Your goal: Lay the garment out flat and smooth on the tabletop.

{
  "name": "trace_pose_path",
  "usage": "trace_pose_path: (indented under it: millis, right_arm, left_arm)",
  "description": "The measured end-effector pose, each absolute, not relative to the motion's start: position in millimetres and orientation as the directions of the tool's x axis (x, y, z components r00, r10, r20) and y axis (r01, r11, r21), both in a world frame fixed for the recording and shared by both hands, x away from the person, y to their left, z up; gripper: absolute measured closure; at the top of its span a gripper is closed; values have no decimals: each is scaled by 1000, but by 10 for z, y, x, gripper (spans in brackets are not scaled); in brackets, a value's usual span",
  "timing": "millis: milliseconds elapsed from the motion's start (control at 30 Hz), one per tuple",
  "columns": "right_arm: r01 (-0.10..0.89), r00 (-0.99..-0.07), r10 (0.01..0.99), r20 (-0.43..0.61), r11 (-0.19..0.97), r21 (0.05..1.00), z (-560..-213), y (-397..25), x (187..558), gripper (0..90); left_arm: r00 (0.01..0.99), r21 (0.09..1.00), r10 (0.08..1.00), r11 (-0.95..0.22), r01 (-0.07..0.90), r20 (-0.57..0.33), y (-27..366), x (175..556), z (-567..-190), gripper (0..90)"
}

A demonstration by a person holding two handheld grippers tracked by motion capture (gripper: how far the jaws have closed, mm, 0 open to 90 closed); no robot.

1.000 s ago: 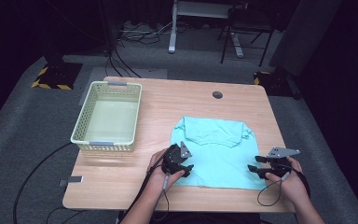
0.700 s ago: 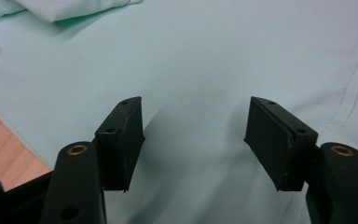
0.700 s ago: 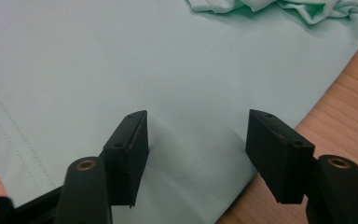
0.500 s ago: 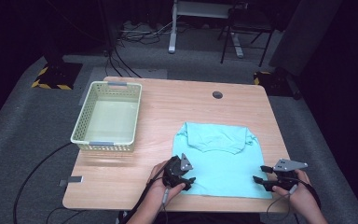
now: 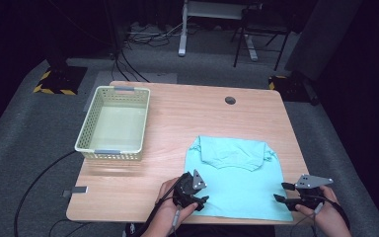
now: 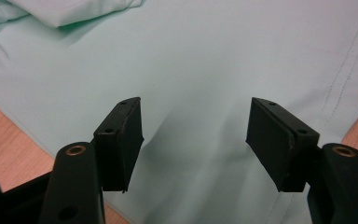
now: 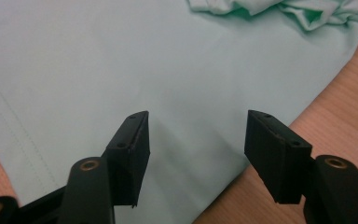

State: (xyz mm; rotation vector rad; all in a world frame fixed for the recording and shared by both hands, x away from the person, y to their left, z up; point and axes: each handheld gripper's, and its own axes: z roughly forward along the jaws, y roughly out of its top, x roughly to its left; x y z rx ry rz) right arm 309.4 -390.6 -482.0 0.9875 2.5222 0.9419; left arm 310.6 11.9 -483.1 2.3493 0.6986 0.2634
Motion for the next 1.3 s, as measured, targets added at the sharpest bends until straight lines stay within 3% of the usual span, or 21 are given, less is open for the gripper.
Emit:
trace_pose_path:
  millis: [133, 467, 1300]
  right_arm:
    - [496, -728, 686, -15, 541, 679, -4774, -3893, 3124, 414]
    - [488, -711, 703, -2, 495, 719, -4692, -3839, 3301, 427]
    - [551, -685, 728, 28, 492, 674, -4853, -3554, 4081, 436]
  left_arm:
    - [820, 626, 572, -637, 449, -7, 119, 3138, -4802, 361]
    - [805, 738, 592, -533, 414, -24, 142, 3343, -4733, 398]
    - [732, 696, 680, -504, 512, -46, -83, 4119, -4869, 401]
